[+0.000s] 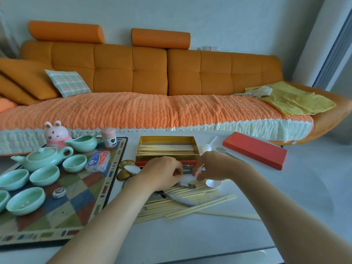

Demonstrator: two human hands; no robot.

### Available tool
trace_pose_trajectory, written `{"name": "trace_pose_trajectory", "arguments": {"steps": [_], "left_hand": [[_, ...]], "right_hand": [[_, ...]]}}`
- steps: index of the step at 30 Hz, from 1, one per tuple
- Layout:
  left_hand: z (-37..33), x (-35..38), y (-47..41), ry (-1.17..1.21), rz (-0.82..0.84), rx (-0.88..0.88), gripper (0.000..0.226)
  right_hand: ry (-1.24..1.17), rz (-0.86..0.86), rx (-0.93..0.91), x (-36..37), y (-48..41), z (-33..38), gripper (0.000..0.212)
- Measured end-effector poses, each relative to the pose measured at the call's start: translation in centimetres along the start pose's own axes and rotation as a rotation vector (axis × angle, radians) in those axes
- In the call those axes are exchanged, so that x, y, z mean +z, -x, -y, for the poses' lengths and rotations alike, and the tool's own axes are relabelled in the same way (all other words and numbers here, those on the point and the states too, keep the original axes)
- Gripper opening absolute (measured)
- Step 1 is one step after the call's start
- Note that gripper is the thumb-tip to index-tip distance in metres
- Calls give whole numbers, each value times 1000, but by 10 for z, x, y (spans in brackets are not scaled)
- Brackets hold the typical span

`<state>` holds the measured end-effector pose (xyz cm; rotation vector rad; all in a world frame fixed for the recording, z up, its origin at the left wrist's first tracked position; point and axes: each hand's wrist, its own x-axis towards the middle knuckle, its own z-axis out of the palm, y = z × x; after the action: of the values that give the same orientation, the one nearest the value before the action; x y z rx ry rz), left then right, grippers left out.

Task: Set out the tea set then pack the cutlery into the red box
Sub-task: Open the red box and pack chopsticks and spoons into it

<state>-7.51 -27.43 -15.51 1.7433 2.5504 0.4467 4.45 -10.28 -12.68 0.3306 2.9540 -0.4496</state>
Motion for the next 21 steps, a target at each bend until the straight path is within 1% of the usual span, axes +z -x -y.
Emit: {"name": "trace_pose_trajectory", "arguments": {"steps": [3, 7, 12, 15, 18, 21], "left_hand": [[-2, -1, 1, -8, 42, -30, 11], [0, -2, 1, 12, 102, -72, 14], [-1, -3, 2, 74, 120, -111, 21], [-3, -3, 3, 154, 35, -132, 15], [-2, -8, 1, 210, -113, -165, 17], [11, -19, 0, 238, -203, -221, 16]], "right_hand": [[-35, -32, 30, 6, 2, -4, 15], [20, -78, 31, 12, 2, -2, 9], [37, -133, 15, 14, 5, -13, 9], [8, -240, 25, 12, 6, -19, 10], [-65, -350, 6, 8, 4, -20, 16], [-93, -481, -47, 6, -1, -20, 24]]}}
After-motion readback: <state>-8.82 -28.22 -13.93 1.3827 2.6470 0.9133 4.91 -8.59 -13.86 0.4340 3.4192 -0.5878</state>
